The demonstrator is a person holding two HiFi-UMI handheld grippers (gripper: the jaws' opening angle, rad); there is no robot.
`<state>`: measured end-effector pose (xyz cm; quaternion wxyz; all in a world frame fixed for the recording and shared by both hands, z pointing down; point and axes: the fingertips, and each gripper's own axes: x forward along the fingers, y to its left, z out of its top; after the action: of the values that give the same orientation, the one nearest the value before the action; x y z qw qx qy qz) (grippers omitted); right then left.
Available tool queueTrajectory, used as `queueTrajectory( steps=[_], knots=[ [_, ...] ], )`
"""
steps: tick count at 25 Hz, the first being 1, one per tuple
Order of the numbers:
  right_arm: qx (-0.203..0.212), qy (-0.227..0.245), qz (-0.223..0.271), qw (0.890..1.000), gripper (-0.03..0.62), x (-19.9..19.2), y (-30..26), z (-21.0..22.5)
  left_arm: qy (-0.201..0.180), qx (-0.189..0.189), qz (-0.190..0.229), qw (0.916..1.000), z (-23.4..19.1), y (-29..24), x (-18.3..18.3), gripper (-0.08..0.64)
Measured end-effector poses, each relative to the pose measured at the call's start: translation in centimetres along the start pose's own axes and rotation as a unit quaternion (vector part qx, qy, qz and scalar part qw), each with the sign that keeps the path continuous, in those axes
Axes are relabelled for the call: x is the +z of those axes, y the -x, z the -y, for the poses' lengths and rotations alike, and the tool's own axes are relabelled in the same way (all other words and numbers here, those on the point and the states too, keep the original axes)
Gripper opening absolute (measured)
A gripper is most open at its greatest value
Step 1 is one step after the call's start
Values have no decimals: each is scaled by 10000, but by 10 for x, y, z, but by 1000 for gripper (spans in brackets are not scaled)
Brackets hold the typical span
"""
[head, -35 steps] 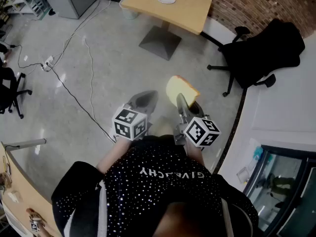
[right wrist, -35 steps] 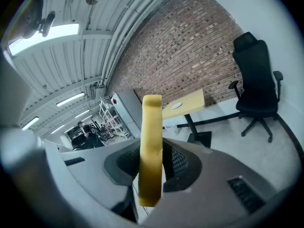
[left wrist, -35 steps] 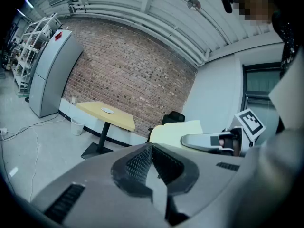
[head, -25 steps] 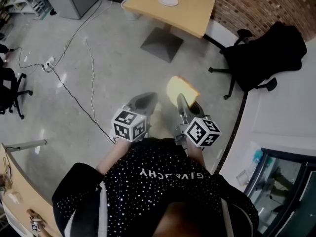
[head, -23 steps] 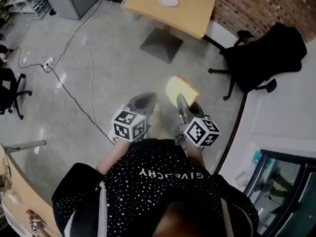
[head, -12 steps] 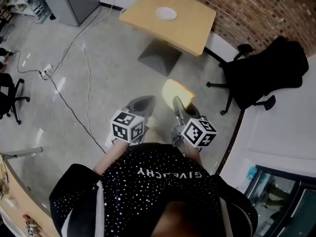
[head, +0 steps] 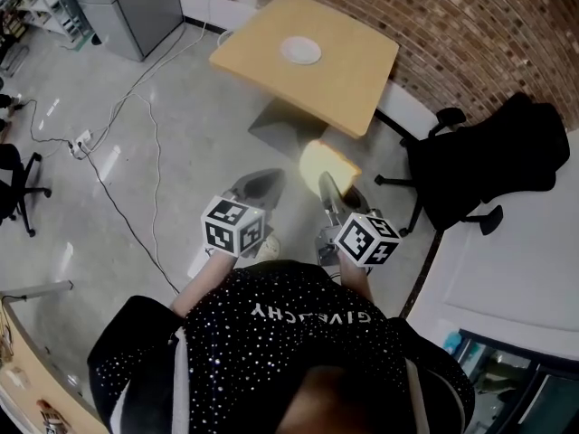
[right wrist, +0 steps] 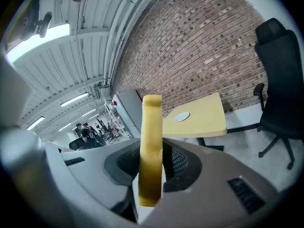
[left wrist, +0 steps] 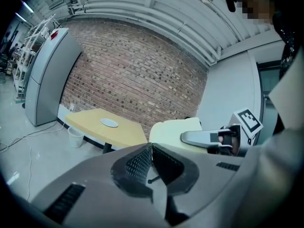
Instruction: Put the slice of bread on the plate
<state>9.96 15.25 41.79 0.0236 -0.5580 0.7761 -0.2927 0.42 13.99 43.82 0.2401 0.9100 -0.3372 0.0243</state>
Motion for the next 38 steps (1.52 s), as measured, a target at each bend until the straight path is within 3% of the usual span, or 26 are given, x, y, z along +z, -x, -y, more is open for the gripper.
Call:
queueTrajectory(
  steps=[9,18,38],
  knots=[
    [185,20,-137,9997,95,0,-22,17,57,116,-91,9999,-12,-31,-9,11],
    [695,-60,-22,9976,95,3,-32,11,-40,325,149,9994,-23,-37,2,11],
    [157,-320,178,9992,95,12,-31,57,18,448,196,9988,-29,-51,12,11]
  ],
)
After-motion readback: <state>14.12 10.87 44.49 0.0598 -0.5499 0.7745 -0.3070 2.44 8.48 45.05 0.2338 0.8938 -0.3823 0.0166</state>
